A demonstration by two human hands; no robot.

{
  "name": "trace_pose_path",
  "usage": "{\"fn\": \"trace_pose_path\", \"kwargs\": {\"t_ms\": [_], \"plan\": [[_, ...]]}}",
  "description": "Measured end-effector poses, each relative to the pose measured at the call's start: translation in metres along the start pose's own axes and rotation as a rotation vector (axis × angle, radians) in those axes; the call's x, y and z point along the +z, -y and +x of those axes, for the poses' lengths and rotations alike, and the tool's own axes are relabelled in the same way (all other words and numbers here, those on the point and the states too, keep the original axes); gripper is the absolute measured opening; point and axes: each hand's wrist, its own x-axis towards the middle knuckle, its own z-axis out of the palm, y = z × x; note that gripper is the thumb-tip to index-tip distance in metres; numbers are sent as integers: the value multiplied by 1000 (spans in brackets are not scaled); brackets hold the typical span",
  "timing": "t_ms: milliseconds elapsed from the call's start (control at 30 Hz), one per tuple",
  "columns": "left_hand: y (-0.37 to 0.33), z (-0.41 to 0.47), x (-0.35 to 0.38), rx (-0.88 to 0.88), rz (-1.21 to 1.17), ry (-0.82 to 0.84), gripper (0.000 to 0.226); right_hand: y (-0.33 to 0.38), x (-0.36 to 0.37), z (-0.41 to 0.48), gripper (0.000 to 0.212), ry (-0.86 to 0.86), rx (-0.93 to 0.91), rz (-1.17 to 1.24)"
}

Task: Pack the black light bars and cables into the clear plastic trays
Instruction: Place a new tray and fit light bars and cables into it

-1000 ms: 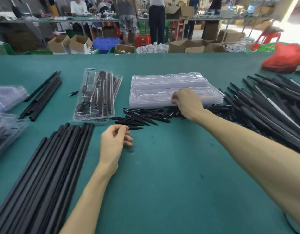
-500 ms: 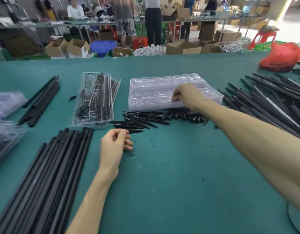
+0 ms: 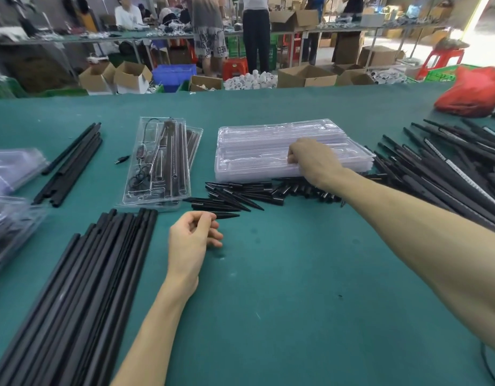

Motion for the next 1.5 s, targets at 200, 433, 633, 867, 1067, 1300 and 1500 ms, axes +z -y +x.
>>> {"fn": "trace_pose_path", "kwargs": {"t_ms": [200,433,633,867,1067,1300,1500], "plan": [[-1,0,0,-14,-9,-7,15,4,12,-7,42,-93,-147,-337],[-2,-1,1,-15,-7,-2,16,0,10,-8,45,-77,-205,-378],[-1,0,1,-13,-3,-4,15,3,4,-7,53,-92,-185,-367],[-1,0,1,-19,-15,-4,15,7,-2,-1,47,-120,-103,-408],[1,1,-1,-25,-22,-4,16,13,-4,6,38,-169,-53,-389],[2,2,-2,-27,-39,0,15,12,-14,23,36,-284,75,-200],[3,2,-2,-27,-44,4,16,2,-28,27,37,-315,-42,-169]]}}
